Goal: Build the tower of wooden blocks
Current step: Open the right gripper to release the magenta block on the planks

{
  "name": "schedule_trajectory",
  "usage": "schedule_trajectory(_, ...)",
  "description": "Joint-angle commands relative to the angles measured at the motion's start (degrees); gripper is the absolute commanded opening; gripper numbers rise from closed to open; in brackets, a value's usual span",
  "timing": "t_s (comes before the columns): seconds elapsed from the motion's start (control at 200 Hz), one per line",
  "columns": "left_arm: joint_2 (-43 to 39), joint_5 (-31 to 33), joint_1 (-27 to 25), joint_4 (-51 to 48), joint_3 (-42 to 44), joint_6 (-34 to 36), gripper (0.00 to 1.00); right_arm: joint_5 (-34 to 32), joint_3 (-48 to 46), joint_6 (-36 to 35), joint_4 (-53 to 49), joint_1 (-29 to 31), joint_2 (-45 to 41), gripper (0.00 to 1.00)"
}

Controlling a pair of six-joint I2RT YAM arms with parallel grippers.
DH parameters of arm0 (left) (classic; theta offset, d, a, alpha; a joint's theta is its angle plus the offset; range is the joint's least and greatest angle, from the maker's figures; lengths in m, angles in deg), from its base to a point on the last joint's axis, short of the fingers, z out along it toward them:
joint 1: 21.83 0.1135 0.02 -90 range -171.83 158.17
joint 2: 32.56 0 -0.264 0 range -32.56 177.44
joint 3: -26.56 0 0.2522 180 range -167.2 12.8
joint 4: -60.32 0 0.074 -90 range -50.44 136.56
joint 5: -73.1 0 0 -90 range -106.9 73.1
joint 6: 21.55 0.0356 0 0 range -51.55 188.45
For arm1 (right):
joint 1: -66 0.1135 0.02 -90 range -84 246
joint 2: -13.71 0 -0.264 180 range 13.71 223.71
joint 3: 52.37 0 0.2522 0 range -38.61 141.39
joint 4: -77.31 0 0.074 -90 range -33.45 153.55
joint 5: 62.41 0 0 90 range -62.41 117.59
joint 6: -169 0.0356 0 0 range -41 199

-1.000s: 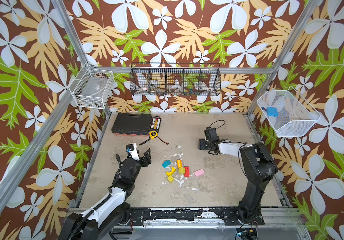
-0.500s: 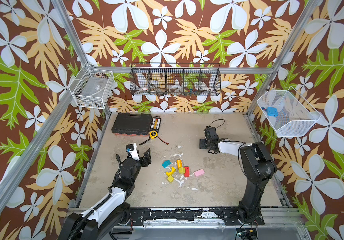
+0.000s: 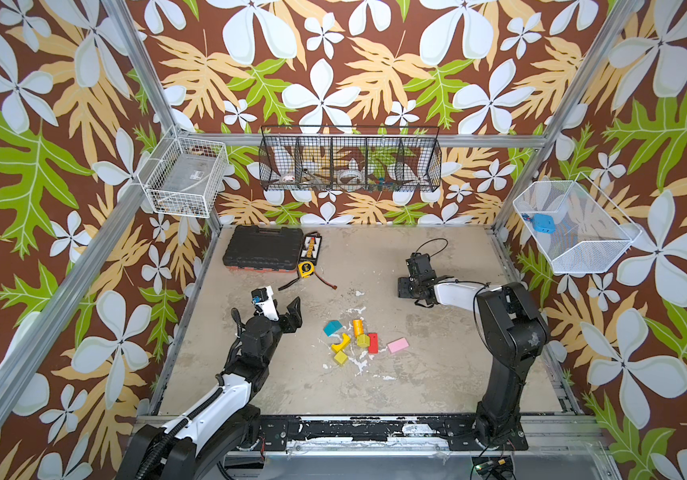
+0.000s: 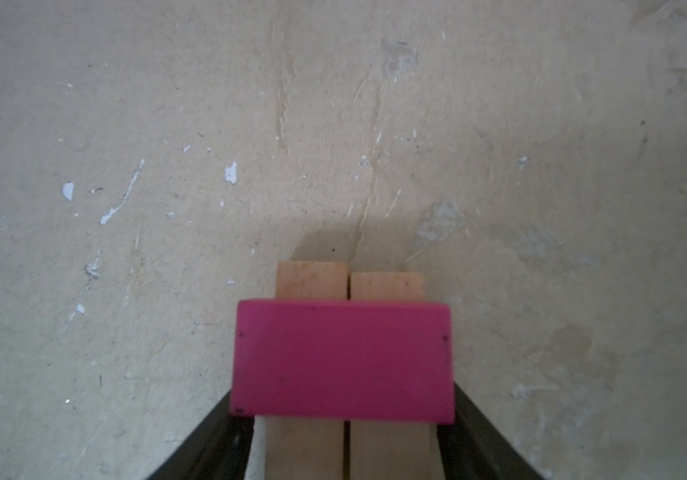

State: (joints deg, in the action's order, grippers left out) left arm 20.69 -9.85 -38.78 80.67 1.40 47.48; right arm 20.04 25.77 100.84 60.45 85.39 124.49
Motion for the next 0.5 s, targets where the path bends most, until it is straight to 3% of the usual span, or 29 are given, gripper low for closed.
schedule_trajectory(0.0, 0.1, 0.3, 0.0, 0.9, -0.5, -0.4, 0.79, -0.6, -0.3, 0.2, -0.7, 0.0, -0.2, 0.70)
schedule_trajectory(0.495, 0.1, 0.3, 0.0, 0.9, -0.6, -0.4, 0.79, -0.6, -2.3, 0.7, 0.0, 0.3, -1.2, 0.63)
